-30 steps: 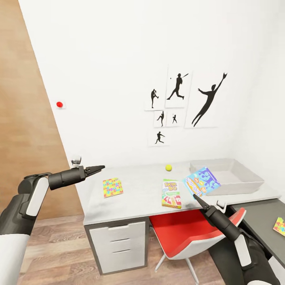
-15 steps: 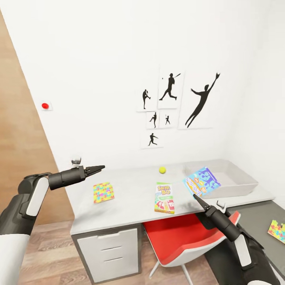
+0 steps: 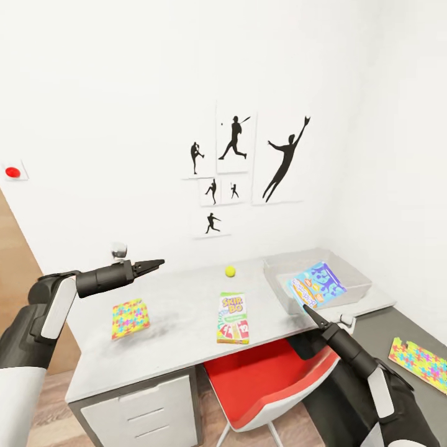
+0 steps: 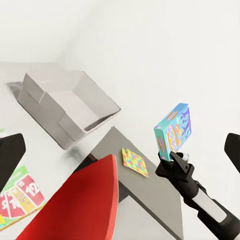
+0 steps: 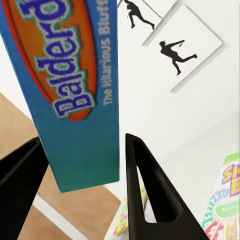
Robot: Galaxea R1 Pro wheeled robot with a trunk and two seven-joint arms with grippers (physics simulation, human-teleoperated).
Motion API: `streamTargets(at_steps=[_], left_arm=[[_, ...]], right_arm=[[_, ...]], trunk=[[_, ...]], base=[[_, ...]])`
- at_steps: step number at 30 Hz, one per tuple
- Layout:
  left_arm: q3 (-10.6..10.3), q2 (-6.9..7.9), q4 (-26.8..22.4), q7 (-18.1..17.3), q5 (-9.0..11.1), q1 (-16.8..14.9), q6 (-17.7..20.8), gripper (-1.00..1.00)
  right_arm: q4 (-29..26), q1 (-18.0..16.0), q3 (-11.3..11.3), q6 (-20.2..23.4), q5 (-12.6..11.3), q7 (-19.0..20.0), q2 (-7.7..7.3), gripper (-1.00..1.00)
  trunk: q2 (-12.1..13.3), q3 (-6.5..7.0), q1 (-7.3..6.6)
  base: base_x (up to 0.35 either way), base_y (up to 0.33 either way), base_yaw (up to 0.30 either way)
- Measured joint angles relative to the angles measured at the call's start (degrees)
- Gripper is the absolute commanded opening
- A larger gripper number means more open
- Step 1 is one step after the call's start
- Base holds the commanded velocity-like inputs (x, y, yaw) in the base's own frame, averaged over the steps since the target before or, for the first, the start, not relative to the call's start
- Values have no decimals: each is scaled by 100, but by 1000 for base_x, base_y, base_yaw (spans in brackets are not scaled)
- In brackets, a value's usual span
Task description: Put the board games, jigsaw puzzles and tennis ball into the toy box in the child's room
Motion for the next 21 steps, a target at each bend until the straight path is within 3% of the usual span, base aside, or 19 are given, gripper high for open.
streamTargets(at_steps=[14,21], left_arm=[[0,1,-1,0,0,1,0,100],[-1,-1,2,-1,2,0,0,100]], right_arm=[[1,-2,-2,-1,0,0,-3,-100],[-3,0,-1,0,2,0,-2,-100]], trunk=[[0,1,0],[0,18,0]], base=[[88,-2,-10],[103,-135,-156]])
